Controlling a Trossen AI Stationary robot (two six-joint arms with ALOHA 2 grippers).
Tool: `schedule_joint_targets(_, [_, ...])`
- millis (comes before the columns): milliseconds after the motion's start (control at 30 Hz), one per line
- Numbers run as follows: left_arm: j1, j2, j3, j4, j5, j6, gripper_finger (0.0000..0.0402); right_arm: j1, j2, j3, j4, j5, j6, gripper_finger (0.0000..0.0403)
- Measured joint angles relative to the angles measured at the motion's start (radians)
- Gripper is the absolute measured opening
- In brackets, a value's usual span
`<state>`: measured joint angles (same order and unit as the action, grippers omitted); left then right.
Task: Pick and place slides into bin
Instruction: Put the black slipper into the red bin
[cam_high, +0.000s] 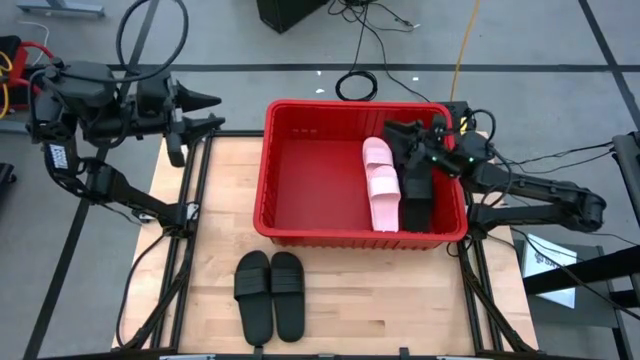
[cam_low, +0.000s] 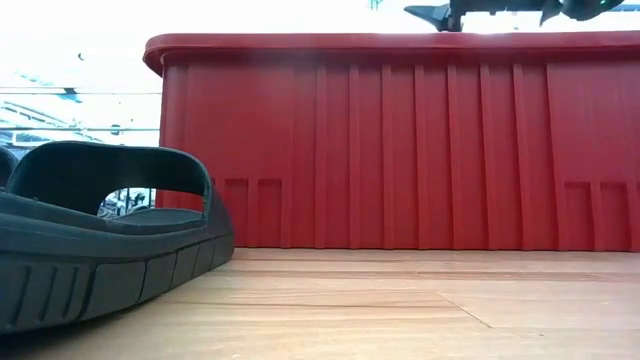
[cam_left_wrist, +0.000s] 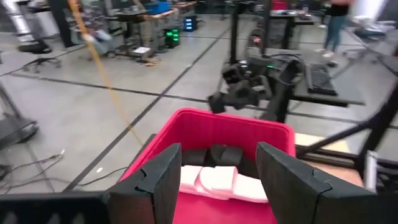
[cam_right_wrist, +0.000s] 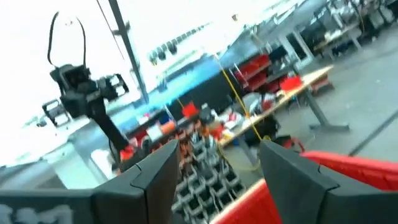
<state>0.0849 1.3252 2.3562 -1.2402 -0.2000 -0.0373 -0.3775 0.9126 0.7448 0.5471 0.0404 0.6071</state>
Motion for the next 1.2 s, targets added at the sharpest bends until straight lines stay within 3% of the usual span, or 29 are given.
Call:
schedule_joint_targets(267, [-0.005,0.000,0.000,0.023,0.115,-0.049,0.0205,0.011,0.068,0.000,0.185,-0.005,0.036,0.0212])
schedule_joint_targets(433, [-0.065,0.000,0.000,0.059,0.220,-0.126,0.0205,0.064,0.083,0.000,0.309,-0.018,0.039,0.0212])
schedule_joint_targets(733, [-0.306,0.046,0.000,0.410,0.289,-0.068,0.0205,0.170,0.082,0.000,0.499,-0.019,0.025,0.0212])
schedule_joint_targets(900, [-0.410,0.092,0.000,0.540,0.293,-0.059,0.0205,0.225,0.084,0.000,0.495,-0.046,0.028,0.0212])
schedule_joint_targets(1200, [-0.588,0.206,0.000,0.624,0.225,-0.043,0.0205,0.316,0.085,0.000,0.487,-0.072,0.026,0.0212])
